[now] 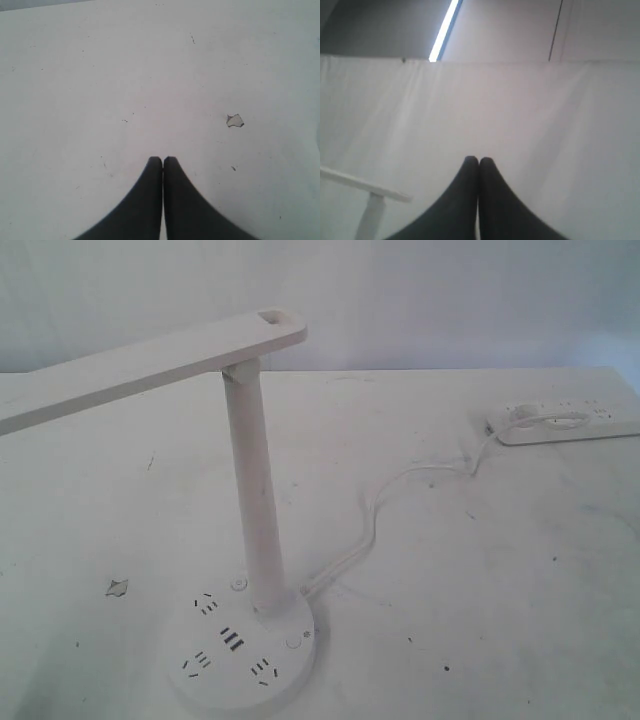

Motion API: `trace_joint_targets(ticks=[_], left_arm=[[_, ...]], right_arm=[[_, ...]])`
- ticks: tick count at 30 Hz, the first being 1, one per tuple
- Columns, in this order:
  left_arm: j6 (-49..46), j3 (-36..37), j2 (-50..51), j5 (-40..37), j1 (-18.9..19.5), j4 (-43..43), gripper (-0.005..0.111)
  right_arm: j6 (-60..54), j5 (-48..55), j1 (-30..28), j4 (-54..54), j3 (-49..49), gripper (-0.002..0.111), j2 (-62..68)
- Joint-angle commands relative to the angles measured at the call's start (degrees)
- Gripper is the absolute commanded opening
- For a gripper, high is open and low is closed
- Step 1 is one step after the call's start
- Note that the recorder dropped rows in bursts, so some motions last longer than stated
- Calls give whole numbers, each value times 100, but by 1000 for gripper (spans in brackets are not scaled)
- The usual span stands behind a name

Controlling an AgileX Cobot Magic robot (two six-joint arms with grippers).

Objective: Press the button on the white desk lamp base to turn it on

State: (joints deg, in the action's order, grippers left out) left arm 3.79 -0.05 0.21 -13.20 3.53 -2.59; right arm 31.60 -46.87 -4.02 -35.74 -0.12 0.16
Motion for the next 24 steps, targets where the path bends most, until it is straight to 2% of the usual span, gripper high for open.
trace_joint_targets(ticks=[1, 11, 16, 20, 22, 24], left_arm=[[-10, 5, -21, -9, -24, 36, 0], [-10, 5, -21, -9, -24, 36, 0], [-10, 5, -21, -9, -24, 36, 0], [-10, 5, -21, -9, -24, 36, 0], [-10, 5, -21, -9, -24, 36, 0], [-10, 5, -21, -9, -24, 36, 0]], right_arm=[[801, -370, 1, 25, 12, 0, -16], [2933, -423, 1, 40, 12, 0, -16], [2734, -349, 1, 1253, 12, 0, -16], [1490, 235, 1, 2754, 12, 0, -16], [1351, 356, 1, 3541, 12, 0, -16], [1351, 249, 1, 3870, 12, 0, 144]])
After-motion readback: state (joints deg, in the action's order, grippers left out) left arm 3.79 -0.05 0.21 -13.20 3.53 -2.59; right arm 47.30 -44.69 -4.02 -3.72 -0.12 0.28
